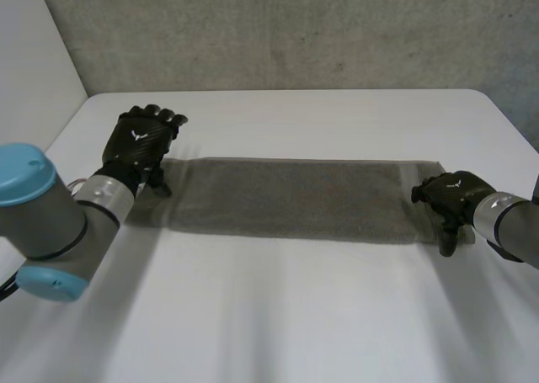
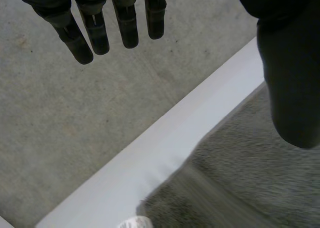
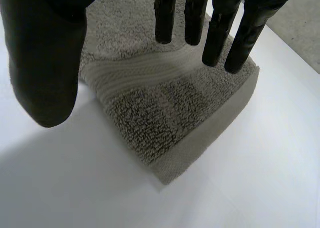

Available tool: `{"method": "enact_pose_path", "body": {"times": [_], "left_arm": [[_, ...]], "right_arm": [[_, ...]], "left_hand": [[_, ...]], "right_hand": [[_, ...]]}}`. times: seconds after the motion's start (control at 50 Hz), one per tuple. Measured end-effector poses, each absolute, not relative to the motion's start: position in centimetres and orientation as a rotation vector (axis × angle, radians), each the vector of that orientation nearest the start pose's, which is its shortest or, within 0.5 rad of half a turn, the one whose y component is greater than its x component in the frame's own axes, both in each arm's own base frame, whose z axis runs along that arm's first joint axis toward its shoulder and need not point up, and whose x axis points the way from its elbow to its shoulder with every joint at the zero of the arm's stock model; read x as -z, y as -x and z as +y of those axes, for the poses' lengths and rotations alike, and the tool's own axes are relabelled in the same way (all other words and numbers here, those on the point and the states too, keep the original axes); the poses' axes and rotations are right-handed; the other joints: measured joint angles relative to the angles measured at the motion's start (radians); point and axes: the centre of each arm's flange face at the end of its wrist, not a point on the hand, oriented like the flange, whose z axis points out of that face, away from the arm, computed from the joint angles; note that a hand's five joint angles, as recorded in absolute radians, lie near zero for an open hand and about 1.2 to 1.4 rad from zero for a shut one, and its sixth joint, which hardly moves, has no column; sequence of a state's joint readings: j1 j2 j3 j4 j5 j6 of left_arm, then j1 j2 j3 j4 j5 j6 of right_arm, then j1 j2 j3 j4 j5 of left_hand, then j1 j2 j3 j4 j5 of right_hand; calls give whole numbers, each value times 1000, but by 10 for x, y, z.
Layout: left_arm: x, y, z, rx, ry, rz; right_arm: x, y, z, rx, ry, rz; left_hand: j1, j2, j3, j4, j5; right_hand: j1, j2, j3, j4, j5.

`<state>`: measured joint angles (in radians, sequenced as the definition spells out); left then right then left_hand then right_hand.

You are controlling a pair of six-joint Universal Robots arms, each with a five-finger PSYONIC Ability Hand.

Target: Fold the towel.

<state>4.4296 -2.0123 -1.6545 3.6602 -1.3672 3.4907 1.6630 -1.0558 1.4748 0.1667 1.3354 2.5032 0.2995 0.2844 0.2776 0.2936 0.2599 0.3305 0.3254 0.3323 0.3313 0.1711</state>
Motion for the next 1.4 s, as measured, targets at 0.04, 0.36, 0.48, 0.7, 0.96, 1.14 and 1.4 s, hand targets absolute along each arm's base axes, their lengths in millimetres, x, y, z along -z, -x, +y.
{"method": "enact_pose_path", "body": {"times": [0.04, 0.36, 0.48, 0.7, 0.96, 1.14, 1.4], "left_arm": [[-180, 247, -312, 2272, -925, 2138], [-171, 239, -288, 2176, -934, 2240], [-172, 239, -288, 2179, -933, 2235], [-174, 239, -288, 2188, -927, 2225], [-183, 238, -286, 2213, -919, 2199], [-194, 235, -284, 2245, -902, 2162], [-214, 228, -288, 2298, -855, 2090]], "right_arm": [[-153, -181, -329, 1560, 1159, 2549], [-130, -175, -345, 1648, 1151, 2551], [-123, -174, -347, 1622, 1161, 2565], [-123, -173, -348, 1626, 1166, 2565], [-136, -153, -363, 1708, 1125, 2594], [-153, -112, -389, 1846, 1258, 2720], [-235, -164, -398, 2333, 1400, 2462]], "left_hand": [[0, 0, 0, 0, 0], [0, 0, 1, 0, 11], [0, 0, 1, 0, 11], [0, 0, 1, 0, 11], [0, 0, 1, 0, 11], [0, 0, 1, 0, 10], [0, 0, 1, 0, 11]], "right_hand": [[65, 66, 64, 65, 64], [592, 599, 589, 589, 575], [606, 608, 601, 601, 585], [906, 921, 907, 907, 898], [973, 984, 1010, 1006, 983], [975, 984, 1010, 1006, 983], [980, 984, 1010, 1006, 985]]}}
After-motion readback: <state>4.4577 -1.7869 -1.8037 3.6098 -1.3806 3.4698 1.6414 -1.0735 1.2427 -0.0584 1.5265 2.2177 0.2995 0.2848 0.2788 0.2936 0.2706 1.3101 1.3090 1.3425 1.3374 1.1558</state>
